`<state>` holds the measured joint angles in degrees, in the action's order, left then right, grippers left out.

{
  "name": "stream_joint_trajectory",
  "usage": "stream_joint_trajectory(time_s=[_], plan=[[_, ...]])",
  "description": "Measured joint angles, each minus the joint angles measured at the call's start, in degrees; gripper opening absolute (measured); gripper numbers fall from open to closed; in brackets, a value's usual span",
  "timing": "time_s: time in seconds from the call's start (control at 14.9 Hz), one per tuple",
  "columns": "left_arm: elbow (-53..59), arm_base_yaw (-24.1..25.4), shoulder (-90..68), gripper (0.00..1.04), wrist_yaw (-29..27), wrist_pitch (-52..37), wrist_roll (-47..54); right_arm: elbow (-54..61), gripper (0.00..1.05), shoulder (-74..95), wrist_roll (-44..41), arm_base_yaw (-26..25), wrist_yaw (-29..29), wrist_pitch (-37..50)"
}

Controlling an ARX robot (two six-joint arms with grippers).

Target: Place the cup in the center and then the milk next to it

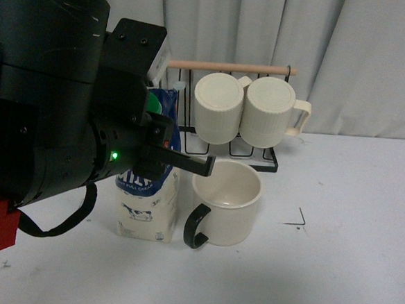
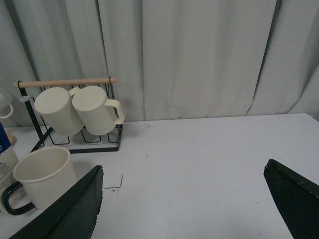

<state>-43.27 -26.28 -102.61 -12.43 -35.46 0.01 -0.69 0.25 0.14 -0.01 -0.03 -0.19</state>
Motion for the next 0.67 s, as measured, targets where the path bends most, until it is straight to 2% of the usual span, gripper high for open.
stream_joint_trajectory(time_s=[0.2, 0.47, 0.67], plan=[[-0.24, 0.04, 0.72, 0.44, 1.01, 1.97, -2.69, 0.0, 0.98, 0.0, 0.0, 0.0, 0.0, 0.0], [0.46, 0.04, 8.26, 0.8, 3.78, 7.19, -8.2, 0.0, 0.98, 0.0, 0.0, 0.0, 0.0, 0.0], [3.1, -0.77, 17.68, 1.0, 5.05, 10.54, -11.8, 0.0, 0.98, 0.0, 0.0, 0.0, 0.0, 0.0]])
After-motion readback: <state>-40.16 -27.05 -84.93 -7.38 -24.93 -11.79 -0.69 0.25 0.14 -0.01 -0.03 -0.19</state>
